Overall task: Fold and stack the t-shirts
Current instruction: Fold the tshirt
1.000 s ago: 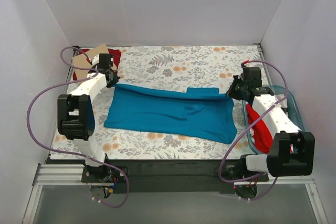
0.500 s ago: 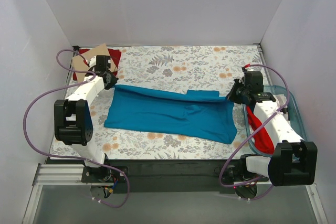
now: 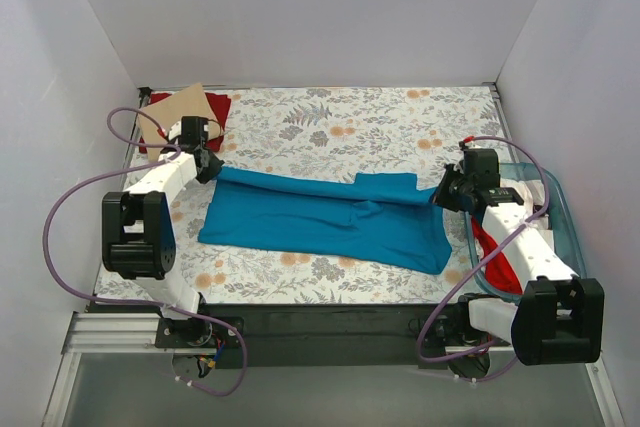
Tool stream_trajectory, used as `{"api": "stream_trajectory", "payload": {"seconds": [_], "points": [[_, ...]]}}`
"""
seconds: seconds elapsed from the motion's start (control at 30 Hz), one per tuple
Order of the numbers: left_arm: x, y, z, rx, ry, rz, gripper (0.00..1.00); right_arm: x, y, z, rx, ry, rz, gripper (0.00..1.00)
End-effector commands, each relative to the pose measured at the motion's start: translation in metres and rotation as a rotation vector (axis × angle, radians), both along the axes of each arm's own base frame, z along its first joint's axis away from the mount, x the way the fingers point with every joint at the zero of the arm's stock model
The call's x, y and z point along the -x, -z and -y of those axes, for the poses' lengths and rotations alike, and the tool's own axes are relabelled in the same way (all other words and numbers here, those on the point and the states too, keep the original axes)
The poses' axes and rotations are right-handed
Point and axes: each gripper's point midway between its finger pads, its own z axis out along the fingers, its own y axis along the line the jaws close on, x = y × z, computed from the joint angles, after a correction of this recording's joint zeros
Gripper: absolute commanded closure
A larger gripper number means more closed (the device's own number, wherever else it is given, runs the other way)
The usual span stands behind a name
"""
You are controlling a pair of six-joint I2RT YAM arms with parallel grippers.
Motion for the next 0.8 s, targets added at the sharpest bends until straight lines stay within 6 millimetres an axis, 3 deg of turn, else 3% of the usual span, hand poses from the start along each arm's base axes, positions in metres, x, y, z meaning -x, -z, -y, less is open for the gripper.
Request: {"api": "stream_trajectory", "payload": {"seconds": [0.0, 0.37, 0.53, 0.57, 0.63, 0.77], "points": [[0.005, -0.018, -0.005, 0.015, -0.028, 0.049, 1.0, 0.003, -0.006, 0.0, -0.008, 0.0, 0.029, 0.99], [0.013, -0.01, -0.004, 0.05, -0.041, 0.027, 1.0, 0.007, -0.008, -0.001, -0.017, -0.003, 0.038, 0.99], [0.02, 0.001, 0.002, 0.079, -0.043, 0.004, 1.0, 0.017, 0.009, -0.003, -0.029, -0.007, 0.001, 0.99], [0.021, 0.001, -0.01, 0.089, -0.084, 0.006, 1.0, 0.023, 0.019, -0.003, -0.031, -0.007, -0.021, 0.99], [0.025, 0.005, -0.011, 0.104, -0.097, 0.004, 1.0, 0.024, 0.023, -0.004, -0.042, -0.006, -0.022, 0.99], [0.034, 0.013, -0.009, 0.154, -0.125, 0.003, 1.0, 0.031, 0.035, -0.009, -0.07, -0.022, -0.042, 0.85]]}}
